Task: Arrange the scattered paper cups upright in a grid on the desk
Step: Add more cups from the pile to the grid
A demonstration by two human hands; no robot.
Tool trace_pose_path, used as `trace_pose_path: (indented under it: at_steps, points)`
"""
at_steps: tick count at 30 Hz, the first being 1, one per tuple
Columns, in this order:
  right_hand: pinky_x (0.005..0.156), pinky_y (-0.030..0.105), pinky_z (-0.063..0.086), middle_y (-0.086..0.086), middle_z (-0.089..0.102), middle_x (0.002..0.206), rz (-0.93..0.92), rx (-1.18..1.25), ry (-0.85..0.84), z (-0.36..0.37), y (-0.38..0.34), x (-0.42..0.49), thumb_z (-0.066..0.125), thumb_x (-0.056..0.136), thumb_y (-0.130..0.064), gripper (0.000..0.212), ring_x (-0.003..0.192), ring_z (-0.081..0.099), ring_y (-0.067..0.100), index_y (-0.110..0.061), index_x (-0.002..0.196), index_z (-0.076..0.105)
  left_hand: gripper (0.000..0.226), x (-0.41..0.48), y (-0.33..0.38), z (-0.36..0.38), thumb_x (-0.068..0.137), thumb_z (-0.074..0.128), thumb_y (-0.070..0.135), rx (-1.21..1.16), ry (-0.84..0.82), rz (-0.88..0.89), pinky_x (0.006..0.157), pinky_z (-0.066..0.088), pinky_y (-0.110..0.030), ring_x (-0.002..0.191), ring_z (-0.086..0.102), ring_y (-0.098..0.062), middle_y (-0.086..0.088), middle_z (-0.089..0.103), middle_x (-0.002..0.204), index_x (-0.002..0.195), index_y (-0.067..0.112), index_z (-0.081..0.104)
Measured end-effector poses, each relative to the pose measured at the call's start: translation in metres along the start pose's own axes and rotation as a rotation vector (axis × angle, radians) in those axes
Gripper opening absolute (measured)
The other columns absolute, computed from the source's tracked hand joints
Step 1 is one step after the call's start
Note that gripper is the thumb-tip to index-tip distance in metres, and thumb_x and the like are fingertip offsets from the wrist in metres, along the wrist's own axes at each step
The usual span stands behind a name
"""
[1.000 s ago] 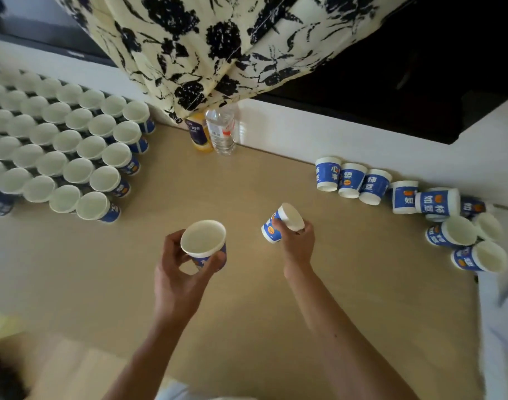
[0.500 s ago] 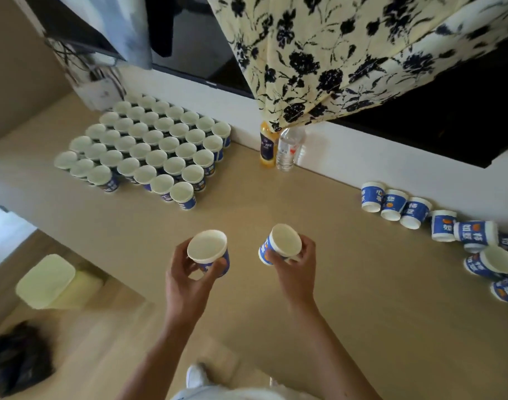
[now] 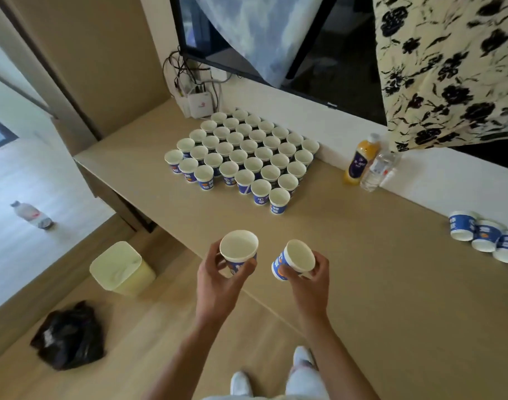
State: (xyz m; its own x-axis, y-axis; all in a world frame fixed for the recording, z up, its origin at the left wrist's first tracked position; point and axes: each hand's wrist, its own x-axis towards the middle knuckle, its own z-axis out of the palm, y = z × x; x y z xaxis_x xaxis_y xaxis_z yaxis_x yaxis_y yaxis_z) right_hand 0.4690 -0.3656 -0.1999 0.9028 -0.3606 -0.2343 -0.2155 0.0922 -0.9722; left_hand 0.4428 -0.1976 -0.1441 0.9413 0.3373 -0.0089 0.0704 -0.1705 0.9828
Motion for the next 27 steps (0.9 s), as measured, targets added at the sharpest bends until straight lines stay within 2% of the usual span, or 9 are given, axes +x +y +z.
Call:
trace_pose_path:
  at_steps: [6,11,13,16,19,23,25,27]
  points:
    - [0.083,0.027,0.051,-0.01,0.065,0.112,-0.001,-0.026,-0.05,0.057,-0.001,0.007,0.089,0.067,-0.002,0.06,0.098,0.063,0.001,-0.025,0.112,0.056,0.046,0.031,-0.006,-0.037,0.07,0.083,0.032,0.013,0.036,-0.001,0.087,0.058,-0.039,0.095,0.071,-0.011,0.013,0.073,0.102,0.113,0.03,0.065]
    - [0.087,0.031,0.054,-0.012,0.065,0.114,0.006,-0.035,-0.087,0.115,0.007,0.031,0.09,0.063,-0.009,0.064,0.102,0.062,0.001,-0.025,0.116,0.058,0.047,0.076,-0.014,-0.056,0.071,0.083,0.031,0.038,0.04,0.011,0.086,0.058,-0.038,0.094,0.07,-0.009,0.014,0.073,0.102,0.114,0.027,0.065]
    - [0.086,0.031,0.054,-0.01,0.065,0.116,0.009,-0.033,-0.093,0.139,0.013,0.044,0.09,0.059,-0.015,0.067,0.102,0.061,-0.002,-0.025,0.117,0.058,0.05,0.099,-0.018,-0.061,0.07,0.083,0.037,0.058,0.021,0.018,0.086,0.057,-0.037,0.097,0.07,-0.009,0.014,0.072,0.104,0.115,0.027,0.064]
    - [0.089,0.033,0.055,-0.01,0.064,0.116,0.023,-0.037,-0.082,0.176,0.017,0.069,0.091,0.063,-0.006,0.067,0.103,0.06,-0.004,-0.022,0.119,0.058,0.056,0.14,-0.023,-0.069,0.067,0.084,0.045,0.084,-0.008,0.011,0.088,0.057,-0.037,0.099,0.07,-0.012,0.013,0.072,0.107,0.116,0.028,0.062]
    - [0.089,0.035,0.056,-0.009,0.064,0.115,0.028,-0.045,-0.077,0.206,0.018,0.091,0.09,0.064,-0.005,0.067,0.104,0.06,-0.002,-0.021,0.12,0.058,0.056,0.178,-0.026,-0.078,0.068,0.087,0.037,0.125,-0.04,0.006,0.089,0.057,-0.041,0.1,0.07,-0.016,0.009,0.072,0.109,0.117,0.028,0.061]
    - [0.086,0.038,0.057,-0.007,0.063,0.118,0.0,-0.083,-0.043,0.236,0.02,0.111,0.088,0.06,-0.021,0.065,0.106,0.06,0.006,-0.028,0.117,0.058,0.056,0.226,-0.032,-0.09,0.067,0.086,0.038,0.134,-0.039,-0.02,0.093,0.056,-0.046,0.102,0.069,-0.016,0.01,0.071,0.112,0.117,0.03,0.061]
    - [0.085,0.037,0.057,-0.004,0.06,0.119,-0.006,-0.104,-0.008,0.251,0.025,0.12,0.089,0.063,-0.013,0.063,0.105,0.058,0.004,-0.035,0.112,0.056,0.057,0.247,-0.035,-0.093,0.065,0.085,0.041,0.125,-0.043,-0.042,0.094,0.056,-0.045,0.103,0.069,-0.014,0.011,0.071,0.111,0.116,0.029,0.061]
    - [0.084,0.039,0.057,-0.002,0.058,0.117,0.0,-0.126,0.015,0.262,0.031,0.126,0.087,0.065,-0.008,0.063,0.102,0.058,0.004,-0.04,0.108,0.055,0.056,0.263,-0.037,-0.096,0.066,0.087,0.035,0.128,-0.053,-0.046,0.093,0.056,-0.042,0.1,0.069,-0.013,0.011,0.071,0.11,0.115,0.027,0.061]
